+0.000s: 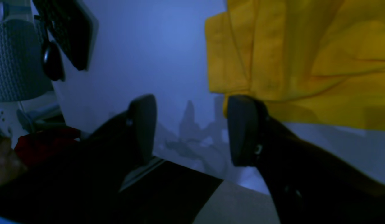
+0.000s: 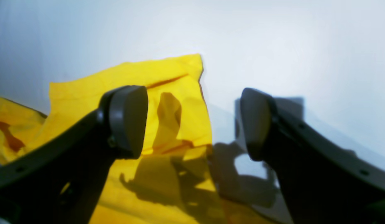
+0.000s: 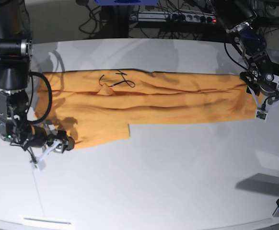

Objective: Fold the T-shirt properly
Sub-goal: 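Open both grippers and move them outward to the folded shirt's ends, then grasp the strip end with the right gripper and drag it outward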

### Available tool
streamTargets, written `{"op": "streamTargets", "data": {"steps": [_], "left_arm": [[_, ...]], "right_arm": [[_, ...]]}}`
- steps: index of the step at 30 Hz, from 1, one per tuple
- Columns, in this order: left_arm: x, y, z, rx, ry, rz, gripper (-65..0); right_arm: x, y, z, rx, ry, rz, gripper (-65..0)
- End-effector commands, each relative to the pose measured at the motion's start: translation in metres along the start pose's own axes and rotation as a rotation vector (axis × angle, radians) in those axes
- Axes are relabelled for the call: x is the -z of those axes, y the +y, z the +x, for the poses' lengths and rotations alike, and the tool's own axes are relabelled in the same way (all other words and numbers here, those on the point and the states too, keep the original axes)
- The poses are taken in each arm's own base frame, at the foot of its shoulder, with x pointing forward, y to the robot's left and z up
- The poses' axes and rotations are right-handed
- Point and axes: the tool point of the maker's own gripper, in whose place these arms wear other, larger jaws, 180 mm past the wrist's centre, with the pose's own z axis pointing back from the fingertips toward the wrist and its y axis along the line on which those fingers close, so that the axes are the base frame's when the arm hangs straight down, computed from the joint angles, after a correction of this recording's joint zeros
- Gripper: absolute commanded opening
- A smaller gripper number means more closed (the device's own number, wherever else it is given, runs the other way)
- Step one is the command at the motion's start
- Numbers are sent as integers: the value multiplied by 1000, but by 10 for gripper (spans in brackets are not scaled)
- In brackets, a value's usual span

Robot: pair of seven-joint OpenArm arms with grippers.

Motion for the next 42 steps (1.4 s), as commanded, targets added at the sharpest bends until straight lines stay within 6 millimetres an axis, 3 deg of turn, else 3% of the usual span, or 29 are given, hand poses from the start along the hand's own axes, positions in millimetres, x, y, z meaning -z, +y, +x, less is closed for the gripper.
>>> {"op": "streamTargets", "data": {"steps": [1, 5, 18, 23, 25, 26, 31, 42], "left_arm": [[-5, 13, 7, -8, -24, 39, -297], [-5, 13, 8, -9, -25, 39, -297], [-5, 13, 7, -8, -24, 38, -297], [-5, 14, 8, -10, -26, 39, -297], [-5, 14, 8, -10, -26, 39, -297], [-5, 14, 9, -11, -27, 40, -297], [-5, 14, 9, -11, -27, 40, -297], [-5, 14, 9, -11, -27, 40, -297]], "right_arm": [[-3, -9, 1, -13, 19, -37, -200], [-3, -6, 0, -12, 23, -31, -200], [20, 38, -17, 0, 83, 63, -202], [20, 39, -20, 2, 87, 63, -206], [20, 37, -20, 5, 89, 61, -248], [20, 36, -21, 6, 90, 57, -299], [20, 34, -20, 9, 89, 56, -647], [15, 39, -12, -11, 68, 60, -649]]}}
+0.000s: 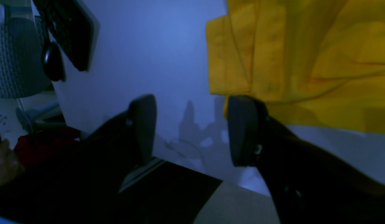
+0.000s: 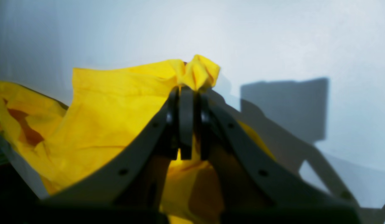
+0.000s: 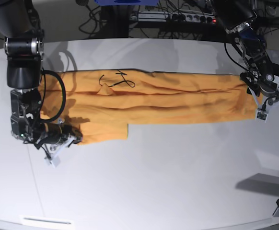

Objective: Fold the T-shirt properly
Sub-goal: 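Grasp the strip end with the right gripper and drag it outward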

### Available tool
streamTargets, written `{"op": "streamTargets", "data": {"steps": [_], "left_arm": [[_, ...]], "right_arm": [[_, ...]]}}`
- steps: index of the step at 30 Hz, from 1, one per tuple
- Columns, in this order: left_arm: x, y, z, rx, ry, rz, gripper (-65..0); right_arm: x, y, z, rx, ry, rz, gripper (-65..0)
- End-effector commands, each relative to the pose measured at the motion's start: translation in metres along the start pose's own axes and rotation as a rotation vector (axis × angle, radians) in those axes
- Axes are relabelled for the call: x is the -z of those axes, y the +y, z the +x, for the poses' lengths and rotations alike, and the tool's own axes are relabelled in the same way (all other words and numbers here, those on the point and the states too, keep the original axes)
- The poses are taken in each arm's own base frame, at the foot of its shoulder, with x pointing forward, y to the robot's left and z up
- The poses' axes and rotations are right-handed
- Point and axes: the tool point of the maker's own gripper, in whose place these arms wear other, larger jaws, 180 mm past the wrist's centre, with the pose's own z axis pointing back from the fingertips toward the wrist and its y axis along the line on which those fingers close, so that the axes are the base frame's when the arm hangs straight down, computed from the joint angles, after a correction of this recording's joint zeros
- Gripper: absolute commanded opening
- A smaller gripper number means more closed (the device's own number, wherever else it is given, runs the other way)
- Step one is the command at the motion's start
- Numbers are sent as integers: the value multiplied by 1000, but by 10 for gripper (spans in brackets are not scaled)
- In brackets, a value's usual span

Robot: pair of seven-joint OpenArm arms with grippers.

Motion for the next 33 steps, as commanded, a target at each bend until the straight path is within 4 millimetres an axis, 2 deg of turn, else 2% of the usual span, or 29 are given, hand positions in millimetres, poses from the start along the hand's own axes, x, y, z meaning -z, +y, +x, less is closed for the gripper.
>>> {"op": "streamTargets", "data": {"steps": [1, 16, 20, 24, 33], "left_arm": [[-5, 13, 7, -8, -23, 37, -297], [-5, 11, 10, -2, -29, 34, -297], [-4, 11, 10, -2, -27, 33, -297], [-4, 11, 10, -3, -28, 32, -297], [-6, 22, 24, -34, -52, 53, -292]], "right_arm": [[-8, 3, 12, -32, -13, -12, -649], [-58, 58, 39, -260, -130, 9, -649], [-70, 62, 35, -260, -130, 8, -649], [-86, 55, 28, -207, -149, 0, -649], [-95, 59, -2, -214, -151, 1, -649]]}}
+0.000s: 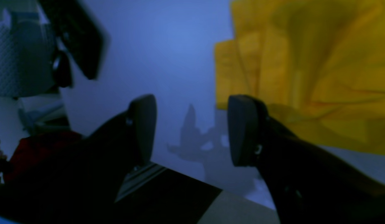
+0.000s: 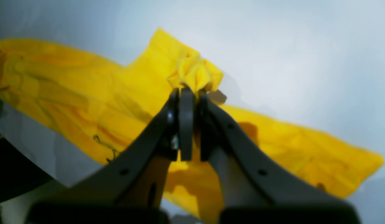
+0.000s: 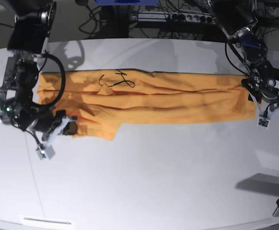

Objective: Fold the T-shirt properly
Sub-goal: 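Grasp the strip end with the right gripper and drag it outward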

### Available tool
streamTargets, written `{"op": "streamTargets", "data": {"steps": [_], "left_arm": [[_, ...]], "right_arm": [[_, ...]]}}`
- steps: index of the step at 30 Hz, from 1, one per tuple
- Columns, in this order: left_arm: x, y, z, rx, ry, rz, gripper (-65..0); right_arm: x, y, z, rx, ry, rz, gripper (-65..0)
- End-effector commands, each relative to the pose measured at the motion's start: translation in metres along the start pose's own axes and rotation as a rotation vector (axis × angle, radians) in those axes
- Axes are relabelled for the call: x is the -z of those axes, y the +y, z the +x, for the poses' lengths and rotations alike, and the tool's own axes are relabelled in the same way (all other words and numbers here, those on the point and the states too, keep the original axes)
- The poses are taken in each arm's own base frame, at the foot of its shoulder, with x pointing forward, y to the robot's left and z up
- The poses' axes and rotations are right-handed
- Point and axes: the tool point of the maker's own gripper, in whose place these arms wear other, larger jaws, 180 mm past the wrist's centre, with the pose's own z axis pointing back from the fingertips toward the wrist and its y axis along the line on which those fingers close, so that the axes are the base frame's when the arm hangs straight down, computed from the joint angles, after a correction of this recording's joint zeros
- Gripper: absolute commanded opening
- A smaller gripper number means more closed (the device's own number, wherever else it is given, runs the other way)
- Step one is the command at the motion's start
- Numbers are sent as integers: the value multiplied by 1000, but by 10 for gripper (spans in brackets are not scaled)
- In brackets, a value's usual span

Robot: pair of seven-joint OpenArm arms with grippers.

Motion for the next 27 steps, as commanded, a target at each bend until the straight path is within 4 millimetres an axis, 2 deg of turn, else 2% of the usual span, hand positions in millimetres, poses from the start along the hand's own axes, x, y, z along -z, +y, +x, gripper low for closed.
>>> {"op": "streamTargets", "data": {"steps": [1, 4, 11, 17, 27], "left_arm": [[-3, 12, 7, -14, -18, 33, -292], [0, 12, 8, -20, -13, 25, -292], [12, 1, 4, -17, 16, -16, -292], [12, -1, 3, -10, 16, -19, -292], [12, 3, 2, -5, 18, -11, -292]], "right_arm": [[-8, 8, 17, -18, -63, 32, -649], [-11, 14, 12, 22, -79, 94, -649], [-25, 14, 1, 120, -120, 179, -649], [-42, 22, -3, 108, -157, 208, -649], [-48, 30, -37, 110, -114, 195, -649]]}}
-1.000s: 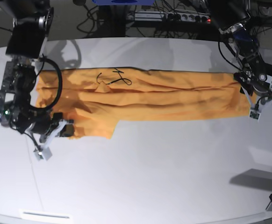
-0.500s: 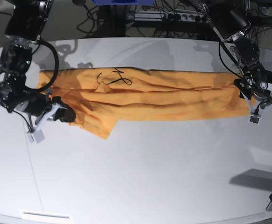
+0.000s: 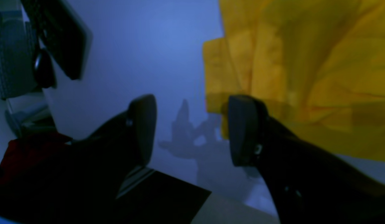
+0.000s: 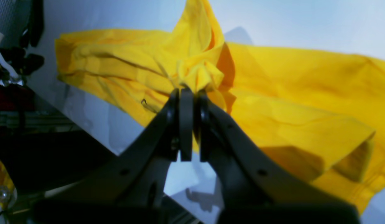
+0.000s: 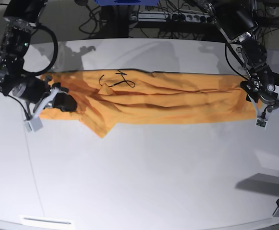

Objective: Fold the T-shirt properly
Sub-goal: 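Grasp the strip end with the right gripper and drag it outward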

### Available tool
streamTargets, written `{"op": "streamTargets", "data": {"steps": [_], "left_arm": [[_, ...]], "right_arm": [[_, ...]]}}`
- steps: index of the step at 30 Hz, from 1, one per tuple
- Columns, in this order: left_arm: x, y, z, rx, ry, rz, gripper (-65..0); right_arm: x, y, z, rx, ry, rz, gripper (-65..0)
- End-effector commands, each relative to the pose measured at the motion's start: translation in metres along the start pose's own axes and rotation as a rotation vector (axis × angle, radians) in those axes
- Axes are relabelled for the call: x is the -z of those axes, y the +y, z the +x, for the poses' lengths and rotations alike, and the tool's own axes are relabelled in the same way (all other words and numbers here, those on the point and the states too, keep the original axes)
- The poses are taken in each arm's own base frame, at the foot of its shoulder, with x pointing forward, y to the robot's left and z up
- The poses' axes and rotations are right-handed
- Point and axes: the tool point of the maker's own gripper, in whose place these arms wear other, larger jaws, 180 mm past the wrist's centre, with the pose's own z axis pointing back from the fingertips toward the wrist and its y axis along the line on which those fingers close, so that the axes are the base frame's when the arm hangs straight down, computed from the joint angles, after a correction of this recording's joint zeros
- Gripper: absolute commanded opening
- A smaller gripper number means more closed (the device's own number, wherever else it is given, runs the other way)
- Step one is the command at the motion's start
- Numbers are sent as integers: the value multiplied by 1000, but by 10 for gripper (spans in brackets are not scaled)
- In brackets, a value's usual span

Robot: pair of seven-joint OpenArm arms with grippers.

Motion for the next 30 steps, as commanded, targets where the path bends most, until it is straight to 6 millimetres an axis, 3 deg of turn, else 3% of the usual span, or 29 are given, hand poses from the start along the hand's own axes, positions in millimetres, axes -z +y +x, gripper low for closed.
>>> {"op": "streamTargets", "data": {"steps": [1, 16, 23, 30], "left_arm": [[-5, 13, 7, -8, -21, 37, -292], [-5, 13, 6, -7, -21, 37, -292], [-5, 13, 7, -8, -23, 35, -292], [-4, 12, 4, -3, -15, 36, -292]], "right_arm": [[-5, 8, 10, -29, -38, 18, -649], [-10, 7, -32, 13, 35, 2, -649], [-8, 7, -14, -11, 3, 4, -649], [2, -3, -10, 26, 12, 8, -647]]}}
